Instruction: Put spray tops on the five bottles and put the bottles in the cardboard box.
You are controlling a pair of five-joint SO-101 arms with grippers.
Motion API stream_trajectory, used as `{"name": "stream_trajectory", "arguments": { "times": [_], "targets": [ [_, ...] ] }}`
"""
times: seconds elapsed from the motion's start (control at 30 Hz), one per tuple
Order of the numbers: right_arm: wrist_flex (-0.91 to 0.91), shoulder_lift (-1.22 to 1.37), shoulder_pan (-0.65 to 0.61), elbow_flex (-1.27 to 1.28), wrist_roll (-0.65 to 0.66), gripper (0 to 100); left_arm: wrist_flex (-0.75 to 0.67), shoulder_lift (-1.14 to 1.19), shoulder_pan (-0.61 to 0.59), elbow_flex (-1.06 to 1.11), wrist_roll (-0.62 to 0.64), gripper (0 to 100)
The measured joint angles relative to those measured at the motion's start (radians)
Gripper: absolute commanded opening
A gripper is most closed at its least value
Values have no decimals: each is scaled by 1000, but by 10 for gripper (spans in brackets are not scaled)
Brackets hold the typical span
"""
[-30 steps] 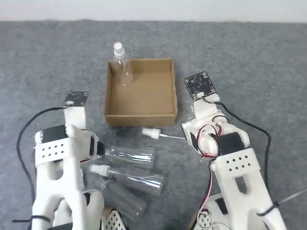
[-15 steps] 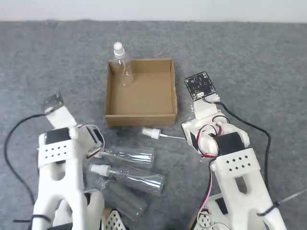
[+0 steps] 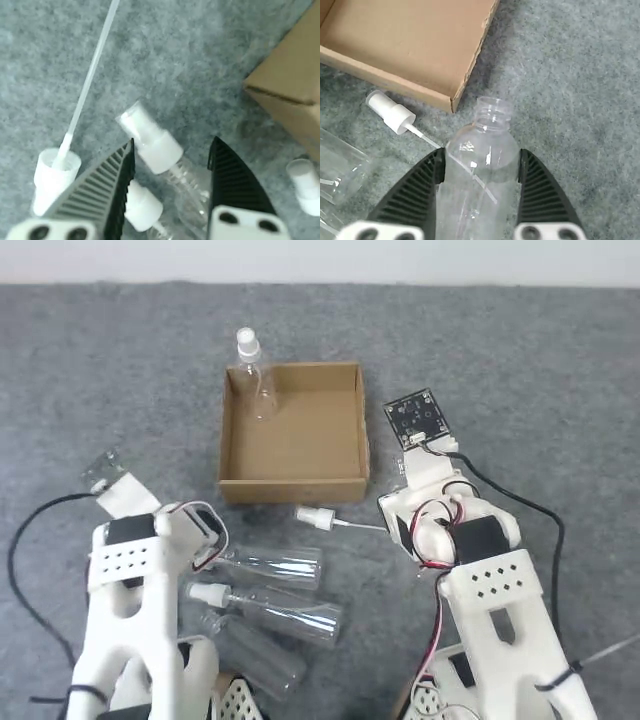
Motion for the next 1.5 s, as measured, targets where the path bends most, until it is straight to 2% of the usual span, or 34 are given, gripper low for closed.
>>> {"name": "stream_trajectory", "arguments": {
  "times": [0.27, 0.53, 0.73, 0.87, 1.1, 1.37, 1.5],
  "targets": [
    [0, 0, 0, 0, 0, 59, -138, 0, 0, 117, 8, 215],
    [0, 0, 0, 0, 0, 59, -184, 0, 0, 117, 52, 45],
    [0, 0, 0, 0, 0, 59, -207, -14, 0, 109, 49, 33],
    [0, 0, 0, 0, 0, 59, -207, -11, 0, 95, 91, 32],
    [0, 0, 0, 0, 0, 59, -193, -2, 0, 46, 104, 13],
    [0, 0, 0, 0, 0, 59, -29, 0, -52, -97, 109, 13],
    [0, 0, 0, 0, 0, 59, 6, 0, -51, -143, 104, 16]
  ]
}}
